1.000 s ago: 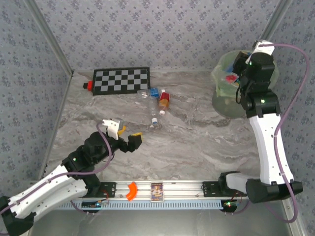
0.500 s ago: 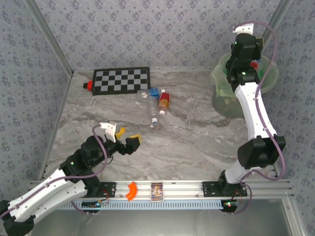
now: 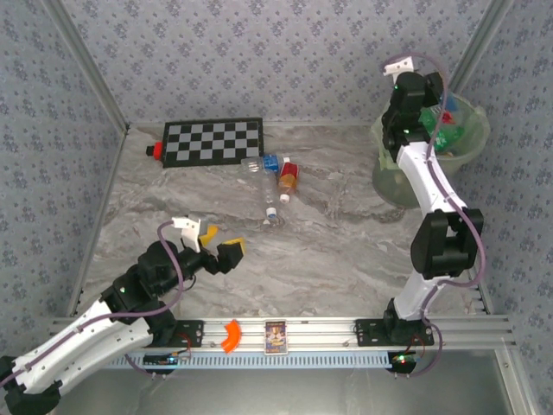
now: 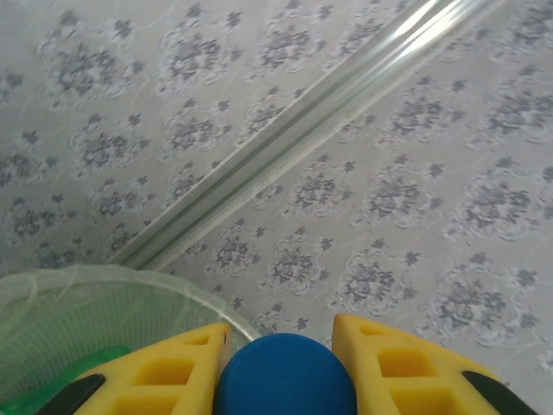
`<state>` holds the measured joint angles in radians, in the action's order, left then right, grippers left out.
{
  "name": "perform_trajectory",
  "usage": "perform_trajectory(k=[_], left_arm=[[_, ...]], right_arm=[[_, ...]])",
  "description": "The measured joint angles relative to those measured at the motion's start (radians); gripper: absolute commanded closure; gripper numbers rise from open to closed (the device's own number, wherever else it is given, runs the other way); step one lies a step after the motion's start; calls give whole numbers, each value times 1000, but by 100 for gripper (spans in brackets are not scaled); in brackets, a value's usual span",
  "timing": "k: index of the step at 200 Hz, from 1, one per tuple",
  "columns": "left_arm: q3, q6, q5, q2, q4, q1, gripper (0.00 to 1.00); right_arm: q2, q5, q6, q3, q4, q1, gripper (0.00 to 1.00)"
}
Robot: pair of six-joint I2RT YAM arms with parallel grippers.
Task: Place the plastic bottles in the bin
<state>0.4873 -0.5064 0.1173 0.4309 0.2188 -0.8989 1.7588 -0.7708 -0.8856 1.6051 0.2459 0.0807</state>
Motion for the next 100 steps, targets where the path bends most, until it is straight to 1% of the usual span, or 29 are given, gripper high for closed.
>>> perform_trajectory(k=[24,32,39,45,47,50,62,67,72,75,78,84,100], left_arm=[[0,0,3,-4,26,0,0],[2,0,4,-6,35,0,0],[2,0,6,-6,41,0,0],[3,1,7,-7,46,0,0],[3,0,8,-8,48,0,0],[3,0,10,-9,50,0,0],[3,0,11,-13,54,0,0],[4,0,11,-14,55,0,0],[5,1,13,-15,56,0,0],[5,0,14,-16,56,0,0],[5,0,14,-16,56,0,0],[5,0,14,-17,56,0,0],[7,0,18,-18,57,0,0]], right_arm=[[29,3,-61,-33,55,-5,69],[38,3,-77,-42,67,-8,66],[43,4,-91,-48,78,-10,57],[45,4,-103,-55,85,-13,42],[45,3,-101,-56,85,-13,38],[45,3,-101,-60,89,-14,36],[45,3,-109,-69,98,-14,30],[45,4,-114,-72,100,-14,23],[45,5,-118,-76,103,-14,18],[44,5,-109,-77,103,-13,10],[44,6,-116,-80,104,-11,5],[43,5,-111,-83,104,-9,0],[40,4,-106,-84,102,1,0]])
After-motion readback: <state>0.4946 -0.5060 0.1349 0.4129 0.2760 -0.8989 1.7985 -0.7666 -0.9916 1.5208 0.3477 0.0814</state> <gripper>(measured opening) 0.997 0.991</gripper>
